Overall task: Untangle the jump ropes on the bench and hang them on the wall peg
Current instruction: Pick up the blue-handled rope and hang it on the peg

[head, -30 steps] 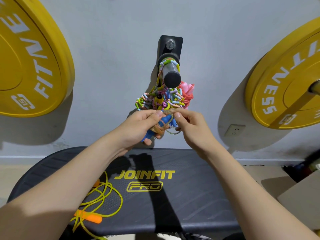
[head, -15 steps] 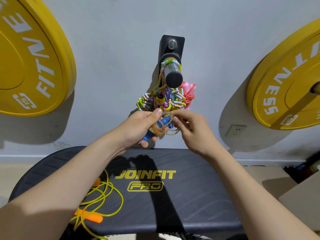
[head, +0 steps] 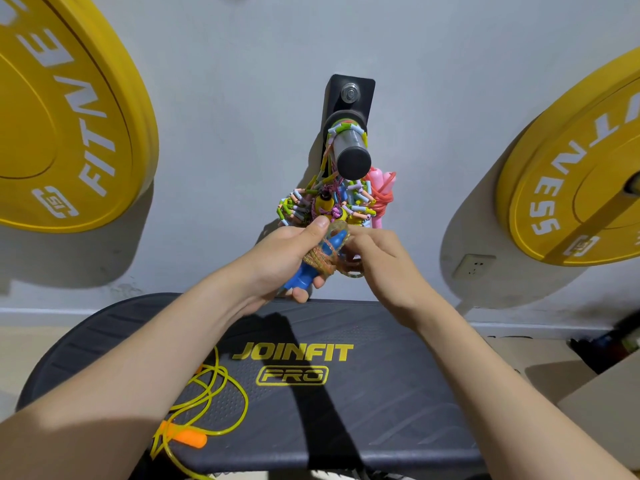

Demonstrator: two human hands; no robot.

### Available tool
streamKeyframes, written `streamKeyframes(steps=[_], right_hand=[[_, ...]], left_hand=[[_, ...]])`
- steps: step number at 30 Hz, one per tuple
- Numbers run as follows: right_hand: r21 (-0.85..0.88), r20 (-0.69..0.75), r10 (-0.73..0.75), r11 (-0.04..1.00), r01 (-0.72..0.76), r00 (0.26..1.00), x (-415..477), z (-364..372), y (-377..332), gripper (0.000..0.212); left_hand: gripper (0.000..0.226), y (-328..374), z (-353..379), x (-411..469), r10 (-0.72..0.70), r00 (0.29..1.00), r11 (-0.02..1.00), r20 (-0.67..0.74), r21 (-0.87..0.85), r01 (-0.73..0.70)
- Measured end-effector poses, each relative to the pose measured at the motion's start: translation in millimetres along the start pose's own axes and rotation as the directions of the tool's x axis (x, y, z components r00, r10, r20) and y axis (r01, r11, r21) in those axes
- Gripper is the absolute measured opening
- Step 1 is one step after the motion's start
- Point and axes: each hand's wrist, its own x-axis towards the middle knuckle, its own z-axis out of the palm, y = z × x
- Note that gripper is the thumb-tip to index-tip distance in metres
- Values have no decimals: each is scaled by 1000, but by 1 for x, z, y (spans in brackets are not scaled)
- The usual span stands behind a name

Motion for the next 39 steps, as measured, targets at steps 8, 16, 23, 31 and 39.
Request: streamKeyframes(steps=[8, 16, 23, 31, 39], right_hand=[[279, -25, 158, 949, -145, 987, 1, -15, 7, 28], [77, -65, 53, 996, -48, 996, -4, -21, 8, 32], [148, -86, 79, 987, -65, 993, -3, -18, 3, 34], [595, -134, 302, 786, -167, 944, 4, 4, -7, 32], [359, -164, 139, 931, -73, 977, 1, 2, 4, 25]], left_hand=[[55, -1, -6, 1, 17, 1000, 985, -1, 170, -17], [44, -7, -8, -1, 85, 996, 881, 20, 465, -85], [50, -9, -8, 3, 141, 990, 889, 23, 437, -136], [28, -6, -3, 9, 315, 949, 789, 17, 551, -272], [15, -7, -6, 3, 353, 935, 632, -2, 738, -238]])
